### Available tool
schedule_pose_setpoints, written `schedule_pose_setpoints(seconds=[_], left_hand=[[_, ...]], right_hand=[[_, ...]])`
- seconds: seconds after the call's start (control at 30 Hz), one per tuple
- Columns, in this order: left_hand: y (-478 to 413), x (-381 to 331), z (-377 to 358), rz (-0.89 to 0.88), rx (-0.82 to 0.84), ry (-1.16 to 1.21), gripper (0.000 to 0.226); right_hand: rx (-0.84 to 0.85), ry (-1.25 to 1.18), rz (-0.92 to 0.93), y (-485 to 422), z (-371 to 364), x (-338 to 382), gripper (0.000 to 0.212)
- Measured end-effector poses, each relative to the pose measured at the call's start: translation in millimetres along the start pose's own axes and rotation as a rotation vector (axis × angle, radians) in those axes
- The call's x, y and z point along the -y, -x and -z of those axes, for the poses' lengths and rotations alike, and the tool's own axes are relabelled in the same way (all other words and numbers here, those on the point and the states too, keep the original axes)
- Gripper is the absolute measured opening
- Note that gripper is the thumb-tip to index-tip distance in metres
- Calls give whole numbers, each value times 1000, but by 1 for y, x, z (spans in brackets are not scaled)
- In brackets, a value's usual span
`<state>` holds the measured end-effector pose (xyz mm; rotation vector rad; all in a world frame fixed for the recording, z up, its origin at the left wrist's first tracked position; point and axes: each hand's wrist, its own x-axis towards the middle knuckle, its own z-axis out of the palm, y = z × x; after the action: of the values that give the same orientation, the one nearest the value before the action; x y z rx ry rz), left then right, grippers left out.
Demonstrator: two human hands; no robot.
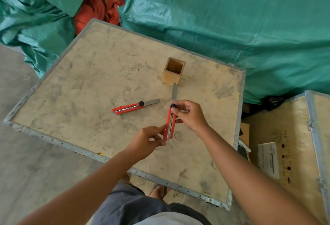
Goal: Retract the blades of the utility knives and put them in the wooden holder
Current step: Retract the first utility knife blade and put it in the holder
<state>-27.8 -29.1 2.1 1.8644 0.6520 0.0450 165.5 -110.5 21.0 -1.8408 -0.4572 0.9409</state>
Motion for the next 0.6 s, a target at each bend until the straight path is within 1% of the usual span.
schedule_pose_setpoints(seconds=[0.13, 0.23, 0.37, 0.5, 0.6], left_hand=[[7, -23, 2, 2, -52, 151, 59], [10, -33, 0, -6, -84, 222, 58], [13, -37, -1, -20, -122, 301, 58], [15, -40, 0, -43, -123, 334, 56], [16, -44, 1, -43, -124, 348, 54]], right_hand=[[36, -92, 78, 15, 15, 20, 27], [111, -112, 99, 26, 25, 29, 26], [210, 87, 129, 37, 34, 33, 25], [264, 228, 219, 43, 43, 38, 20], [313, 324, 198, 46, 43, 37, 18]])
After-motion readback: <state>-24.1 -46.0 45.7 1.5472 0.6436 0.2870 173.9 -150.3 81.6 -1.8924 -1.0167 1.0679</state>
